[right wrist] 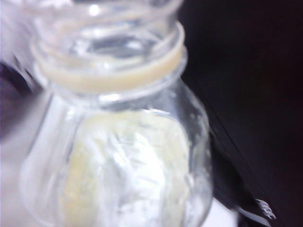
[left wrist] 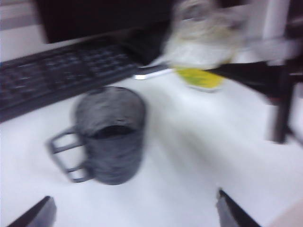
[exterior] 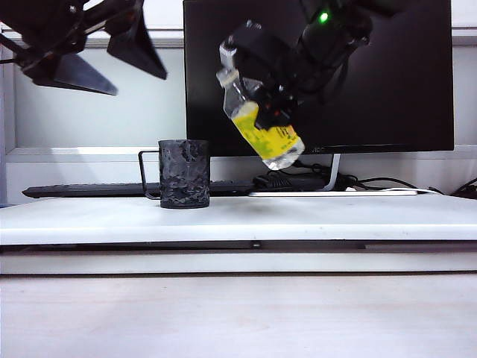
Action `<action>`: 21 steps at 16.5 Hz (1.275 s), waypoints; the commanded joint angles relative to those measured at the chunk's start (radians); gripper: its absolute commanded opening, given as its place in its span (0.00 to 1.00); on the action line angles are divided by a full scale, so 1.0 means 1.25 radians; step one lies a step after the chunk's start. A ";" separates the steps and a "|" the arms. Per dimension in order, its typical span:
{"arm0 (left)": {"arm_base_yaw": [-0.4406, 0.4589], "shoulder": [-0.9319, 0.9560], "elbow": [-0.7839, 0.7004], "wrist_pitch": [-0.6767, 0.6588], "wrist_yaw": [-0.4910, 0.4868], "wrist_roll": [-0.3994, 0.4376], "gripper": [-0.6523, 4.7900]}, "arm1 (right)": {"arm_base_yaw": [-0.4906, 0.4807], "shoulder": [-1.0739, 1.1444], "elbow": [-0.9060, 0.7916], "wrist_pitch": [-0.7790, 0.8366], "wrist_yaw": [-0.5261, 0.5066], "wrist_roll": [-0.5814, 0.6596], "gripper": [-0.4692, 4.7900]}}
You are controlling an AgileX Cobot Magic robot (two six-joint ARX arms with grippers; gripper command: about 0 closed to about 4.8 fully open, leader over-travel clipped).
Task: Carefully pick up the bottle and pour some water from the bottle into the cup.
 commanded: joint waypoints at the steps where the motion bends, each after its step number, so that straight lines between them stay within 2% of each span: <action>1: 0.000 -0.003 0.004 0.018 0.027 -0.002 1.00 | 0.007 0.022 0.046 0.042 0.040 -0.057 0.29; 3: 0.000 -0.003 0.004 0.020 0.027 -0.002 1.00 | 0.008 0.044 0.090 0.039 0.046 -0.061 0.30; 6: 0.000 -0.003 0.004 0.020 0.030 -0.002 1.00 | 0.022 0.070 0.137 0.035 0.045 -0.124 0.35; 9: 0.000 -0.003 0.004 0.016 0.031 0.001 1.00 | 0.037 0.080 0.137 0.034 0.049 -0.155 0.35; 12: 0.000 -0.003 0.004 0.015 0.031 0.001 1.00 | 0.047 0.096 0.137 0.022 0.067 -0.251 0.35; 21: 0.000 -0.003 0.004 -0.007 0.033 0.001 1.00 | 0.047 0.119 0.136 0.029 0.089 -0.406 0.35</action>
